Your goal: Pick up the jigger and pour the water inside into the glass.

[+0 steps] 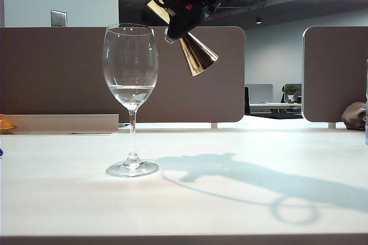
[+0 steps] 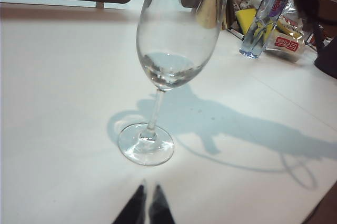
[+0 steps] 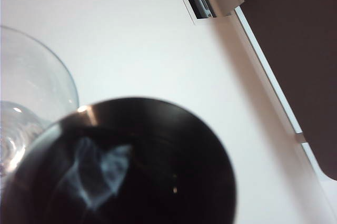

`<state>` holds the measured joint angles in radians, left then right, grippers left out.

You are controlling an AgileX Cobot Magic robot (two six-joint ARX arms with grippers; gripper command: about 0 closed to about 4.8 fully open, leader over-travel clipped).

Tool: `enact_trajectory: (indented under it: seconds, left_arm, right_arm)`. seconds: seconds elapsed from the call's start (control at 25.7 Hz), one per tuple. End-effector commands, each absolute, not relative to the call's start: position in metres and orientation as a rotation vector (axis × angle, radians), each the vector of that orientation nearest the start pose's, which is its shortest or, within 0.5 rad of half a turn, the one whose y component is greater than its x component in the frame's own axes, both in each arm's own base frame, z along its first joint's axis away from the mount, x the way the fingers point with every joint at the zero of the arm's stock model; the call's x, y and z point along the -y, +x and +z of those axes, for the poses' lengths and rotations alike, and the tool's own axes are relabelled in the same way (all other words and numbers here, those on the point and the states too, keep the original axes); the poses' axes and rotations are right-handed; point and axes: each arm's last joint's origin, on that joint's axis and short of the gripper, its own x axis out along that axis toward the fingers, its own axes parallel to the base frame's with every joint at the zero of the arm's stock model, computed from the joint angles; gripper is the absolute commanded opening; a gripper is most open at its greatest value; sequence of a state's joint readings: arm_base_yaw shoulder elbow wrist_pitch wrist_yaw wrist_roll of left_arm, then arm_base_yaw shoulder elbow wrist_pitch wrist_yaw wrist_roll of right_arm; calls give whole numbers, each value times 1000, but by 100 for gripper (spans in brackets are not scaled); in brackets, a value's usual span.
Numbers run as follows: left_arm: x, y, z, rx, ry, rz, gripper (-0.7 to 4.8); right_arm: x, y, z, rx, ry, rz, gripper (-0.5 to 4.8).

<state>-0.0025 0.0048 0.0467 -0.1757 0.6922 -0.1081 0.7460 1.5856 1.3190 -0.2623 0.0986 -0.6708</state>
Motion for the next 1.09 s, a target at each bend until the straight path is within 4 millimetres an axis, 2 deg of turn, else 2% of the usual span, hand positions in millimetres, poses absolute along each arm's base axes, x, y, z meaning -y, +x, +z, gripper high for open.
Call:
enact_trajectory:
  seconds: [0.04, 0.27, 0.39, 1.09]
  left_arm:
    - [19, 88, 164, -153, -143, -689, 23]
    - [19, 88, 164, -153, -142, -689, 23]
    - [19, 88, 164, -153, -143, -689, 23]
    - [19, 88, 164, -153, -143, -688, 23]
  right_arm:
    - [-247, 265, 320, -219, -915, 750, -6]
    - [-258, 271, 327, -196, -972, 704, -6]
    - [-266, 271, 328, -169, -1059, 705, -6]
    - [-267, 271, 327, -134, -1259, 654, -6]
